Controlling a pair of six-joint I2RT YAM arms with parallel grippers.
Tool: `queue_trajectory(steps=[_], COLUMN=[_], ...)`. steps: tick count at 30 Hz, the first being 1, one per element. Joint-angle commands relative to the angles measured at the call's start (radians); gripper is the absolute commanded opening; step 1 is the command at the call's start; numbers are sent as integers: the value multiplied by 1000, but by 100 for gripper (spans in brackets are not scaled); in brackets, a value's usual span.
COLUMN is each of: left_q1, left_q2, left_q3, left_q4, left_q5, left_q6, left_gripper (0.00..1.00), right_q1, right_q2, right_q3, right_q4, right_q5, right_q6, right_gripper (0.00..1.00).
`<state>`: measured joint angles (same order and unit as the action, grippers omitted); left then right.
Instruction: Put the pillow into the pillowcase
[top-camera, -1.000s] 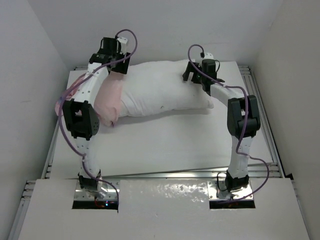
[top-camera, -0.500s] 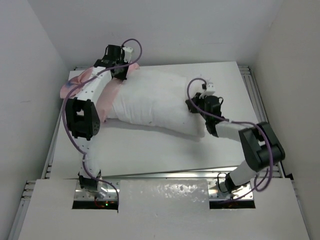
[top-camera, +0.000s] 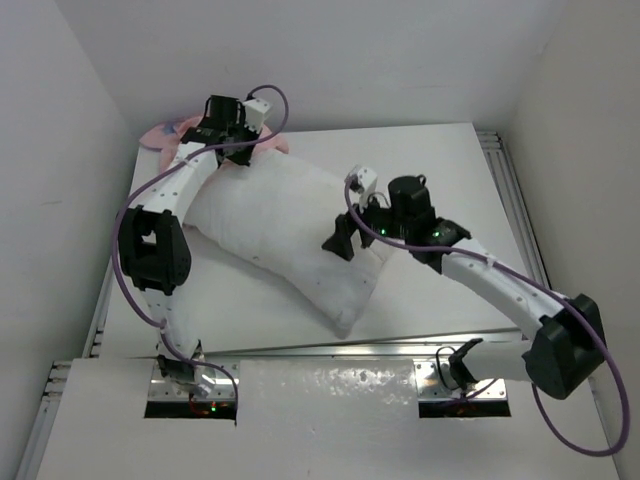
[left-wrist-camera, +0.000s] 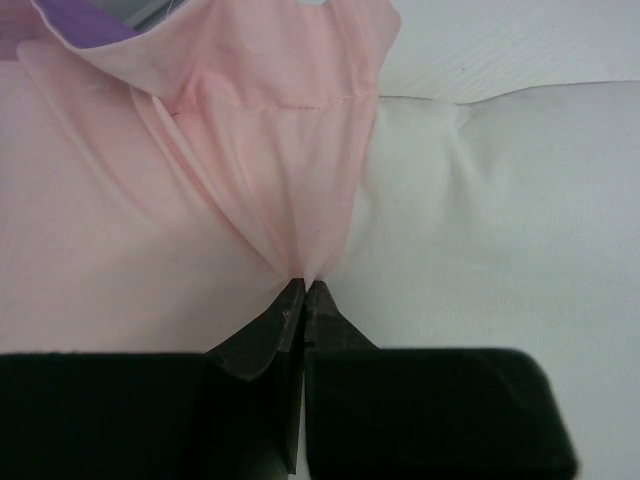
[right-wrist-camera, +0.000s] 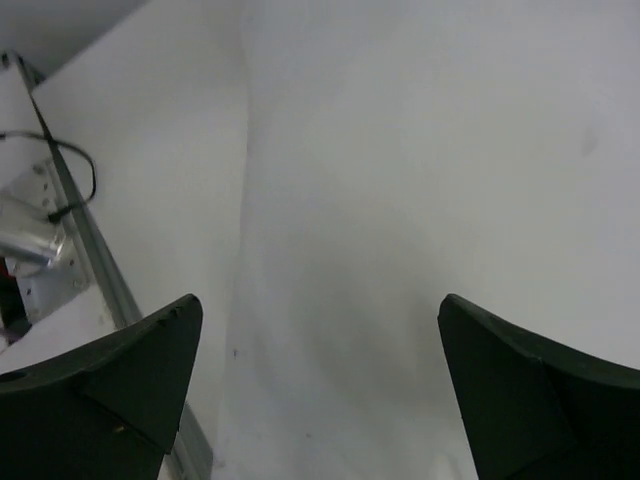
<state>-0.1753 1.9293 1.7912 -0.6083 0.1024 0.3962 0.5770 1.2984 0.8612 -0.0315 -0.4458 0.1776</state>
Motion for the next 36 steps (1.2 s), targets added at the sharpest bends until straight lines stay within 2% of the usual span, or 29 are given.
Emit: queue_trajectory(steps=[1,4,7,8,10,11,12,13,16,17,18,19,21,22,23,24,26,27,28,31,34,35,36], left_q1=[-26,-27,-27,-27,-27,-27,-27,-27,-27,-27,-27,-27,-27,-27,-27,-27,-27,-27,-27,-39,-85,-101,-118], left_q2=[-7,-7,-10,-9,-6,-6,-4,-3,2,2,3,5,5,4,4,7,14,22,26,25,-10,-48,-71], left_q3=[-1,16,40,46,60,62,63,62,60,60,59,59,51,50,43,42,51,57,62,74,50,33,10], left_q4=[21,27,35,36,36,35,36,38,51,51,53,53,51,53,58,62,65,64,58,42,6,-1,-5], left_q5=[25,39,52,51,49,49,48,48,51,52,53,53,57,54,53,53,60,65,85,132,193,213,232], left_q6=[16,7,-14,-23,-34,-36,-40,-46,-69,-75,-82,-89,-91,-94,-92,-91,-89,-92,-94,-99,-71,-59,-34], left_gripper=[0,0,0,0,0,0,0,0,0,0,0,0,0,0,0,0,0,0,0,0,0,0,0], right_q1=[0,-12,-55,-63,-78,-85,-88,-98,-118,-126,-132,-143,-143,-138,-132,-118,-106,-100,-95,-74,-43,-36,-29], right_q2=[-62,54,283,414,546,676,737,798,1046,1047,1125,1153,1191,1190,1184,1168,1148,1129,1116,1055,931,897,869], right_q3=[221,401,611,724,905,962,1025,1130,1269,1292,1315,1326,1303,1241,1201,1163,1073,1006,968,849,680,633,552], right_q4=[-152,-194,-200,-199,-196,-191,-186,-153,2,43,121,157,249,296,347,388,381,419,456,577,743,878,945], right_q5=[70,96,98,87,65,53,29,15,25,22,3,-64,-164,-304,-362,-396,-447,-467,-482,-469,-310,-184,-116], right_q6=[-141,-147,-98,-78,-58,-47,-35,-11,112,147,181,224,253,291,318,338,332,344,370,421,408,408,425], right_gripper=[99,99,99,99,99,99,99,94,89,89,91,92,91,87,77,57,40,15,1,0,0,0,0])
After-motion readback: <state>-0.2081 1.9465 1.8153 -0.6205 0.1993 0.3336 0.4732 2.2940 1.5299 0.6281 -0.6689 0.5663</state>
